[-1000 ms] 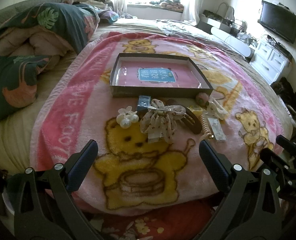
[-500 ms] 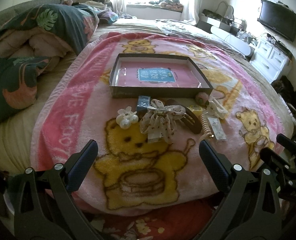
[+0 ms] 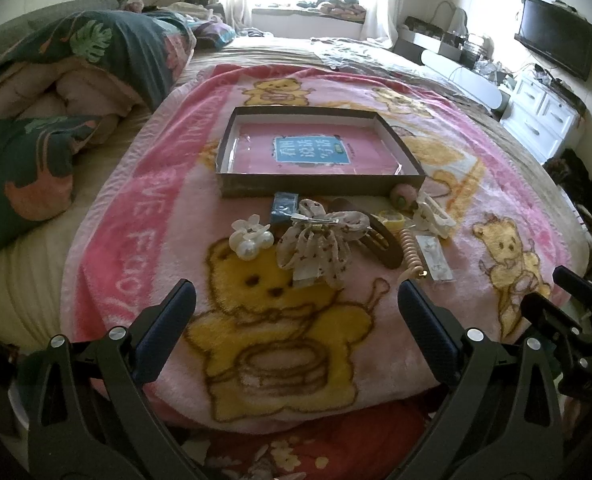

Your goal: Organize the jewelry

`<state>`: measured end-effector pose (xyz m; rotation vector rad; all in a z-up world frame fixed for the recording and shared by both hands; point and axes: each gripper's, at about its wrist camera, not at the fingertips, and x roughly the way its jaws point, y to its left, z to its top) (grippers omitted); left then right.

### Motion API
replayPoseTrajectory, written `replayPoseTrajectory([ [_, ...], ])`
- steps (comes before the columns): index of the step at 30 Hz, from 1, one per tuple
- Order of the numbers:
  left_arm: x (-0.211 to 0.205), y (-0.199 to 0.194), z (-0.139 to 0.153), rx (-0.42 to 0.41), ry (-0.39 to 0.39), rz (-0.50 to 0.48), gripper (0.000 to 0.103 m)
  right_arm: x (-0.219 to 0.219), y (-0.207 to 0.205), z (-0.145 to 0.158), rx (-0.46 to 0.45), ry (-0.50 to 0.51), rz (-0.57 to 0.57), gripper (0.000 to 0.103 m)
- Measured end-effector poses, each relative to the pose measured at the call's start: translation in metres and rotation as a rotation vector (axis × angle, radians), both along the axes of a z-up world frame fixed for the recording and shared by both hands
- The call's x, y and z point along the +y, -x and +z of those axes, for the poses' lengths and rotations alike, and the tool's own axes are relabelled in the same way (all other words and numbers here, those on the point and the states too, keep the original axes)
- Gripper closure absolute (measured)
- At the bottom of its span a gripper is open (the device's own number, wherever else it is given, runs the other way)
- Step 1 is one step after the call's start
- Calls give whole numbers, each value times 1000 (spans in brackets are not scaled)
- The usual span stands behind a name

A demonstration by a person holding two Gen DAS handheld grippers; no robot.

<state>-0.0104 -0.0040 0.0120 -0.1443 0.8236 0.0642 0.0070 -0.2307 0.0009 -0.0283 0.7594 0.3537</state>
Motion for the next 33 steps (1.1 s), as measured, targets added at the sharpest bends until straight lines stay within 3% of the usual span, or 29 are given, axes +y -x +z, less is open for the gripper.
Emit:
replayPoseTrajectory([
  [11,5,-1,-1,16,-8,16,8,-2,-6,-2,11,-15,-18,4],
  [26,26,-38,-18,66,41,58,9,-45,-44,-5,11,-51,-123,4],
  [33,20,-67,-26,80,85,-33,9,-64,-64,-7,20,-55,-163,4],
])
